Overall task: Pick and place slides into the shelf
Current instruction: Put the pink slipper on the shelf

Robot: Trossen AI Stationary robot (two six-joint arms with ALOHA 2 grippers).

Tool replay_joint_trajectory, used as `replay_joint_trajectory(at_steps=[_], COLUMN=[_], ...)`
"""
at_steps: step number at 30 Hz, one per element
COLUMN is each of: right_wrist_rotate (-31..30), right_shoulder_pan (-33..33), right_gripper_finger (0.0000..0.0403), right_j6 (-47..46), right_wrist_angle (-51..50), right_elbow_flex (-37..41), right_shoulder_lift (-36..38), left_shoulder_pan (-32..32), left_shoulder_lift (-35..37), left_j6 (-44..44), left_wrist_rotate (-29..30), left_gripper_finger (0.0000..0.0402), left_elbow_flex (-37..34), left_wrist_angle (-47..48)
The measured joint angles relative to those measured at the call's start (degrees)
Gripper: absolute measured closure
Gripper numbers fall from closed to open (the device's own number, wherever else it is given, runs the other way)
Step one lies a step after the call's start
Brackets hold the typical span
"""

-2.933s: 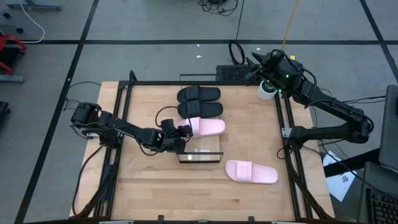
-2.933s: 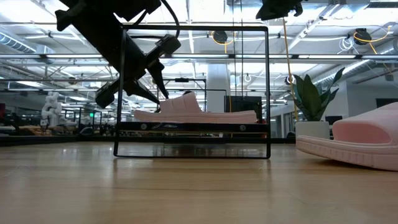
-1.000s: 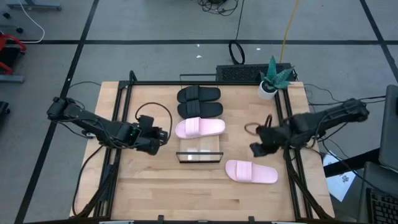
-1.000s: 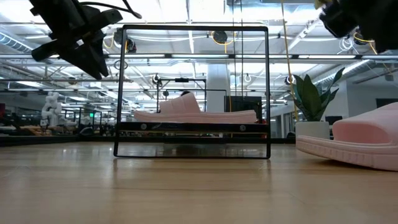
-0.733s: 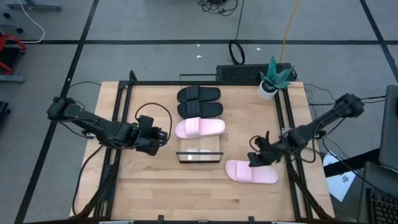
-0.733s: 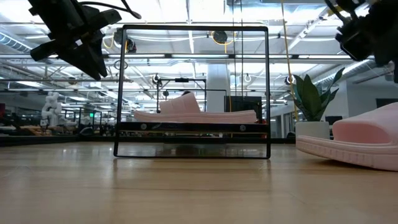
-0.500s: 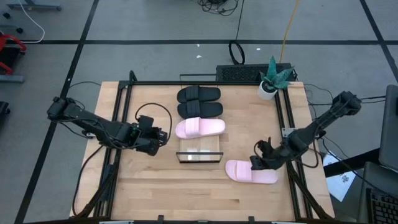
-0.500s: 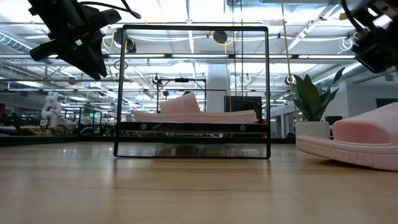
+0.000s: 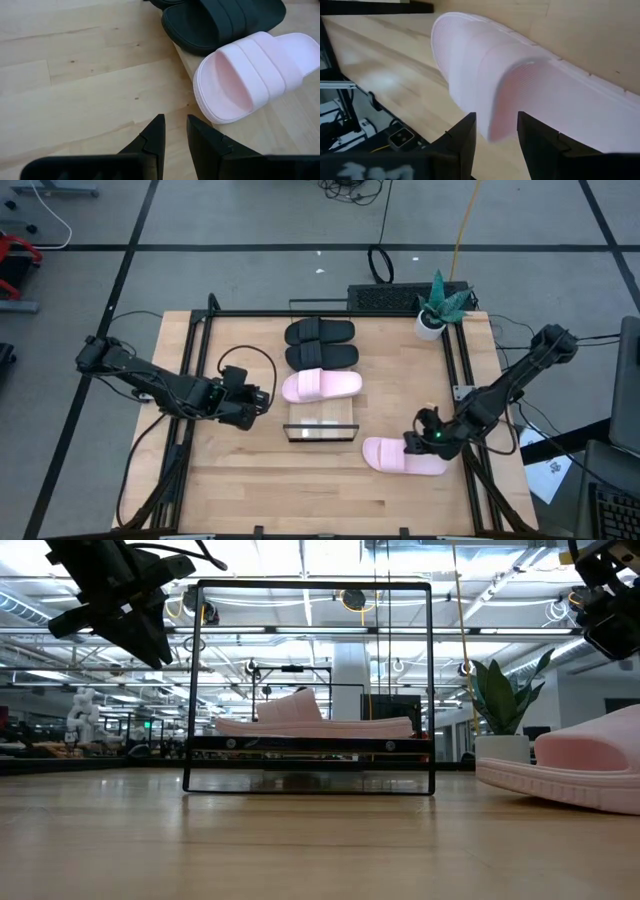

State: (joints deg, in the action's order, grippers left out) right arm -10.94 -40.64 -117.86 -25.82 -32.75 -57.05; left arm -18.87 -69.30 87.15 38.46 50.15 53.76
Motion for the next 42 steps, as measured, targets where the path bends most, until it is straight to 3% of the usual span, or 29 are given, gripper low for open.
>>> replay_joint_trajectory(at_steps=[18,22,28,34,42], right_wrist_rotate=[-2.80,-2.98,-6.59,-7.72,-17.69], right_shoulder_pan=[0.04,0.04,0.02,0.43,0.57], right_gripper_finger=[0.0271,0.0302,0.0392,0.0397,0.0400], right_j6=[0.44,0.61,2.21,2.19,3.48], right_wrist_angle=[6.32,7.67,8.45,8.50,6.58], right_elbow_flex=[0.00,0.00,0.00,0.00,0.00], right_shoulder_lift=[-8.82,-9.75,-9.74,-9.16,-1.36], left_shoulder_pan=[0.02,0.02,0.02,0.02,0.02], left_shoulder_lift=[0.00,0.00,0.00,0.00,-0.02], left_j6=[-0.09,-0.11,-0.24,-0.26,-0.25], left_wrist_rotate=[0.02,0.02,0.02,0.02,0.02], left_gripper_finger=[0.0327,0.0327,0.0327,0.0327,0.0327], left_elbow_flex=[0.00,0.00,0.00,0.00,0.00], left_wrist_angle=[-0.02,-0.02,0.02,0.04,0.20])
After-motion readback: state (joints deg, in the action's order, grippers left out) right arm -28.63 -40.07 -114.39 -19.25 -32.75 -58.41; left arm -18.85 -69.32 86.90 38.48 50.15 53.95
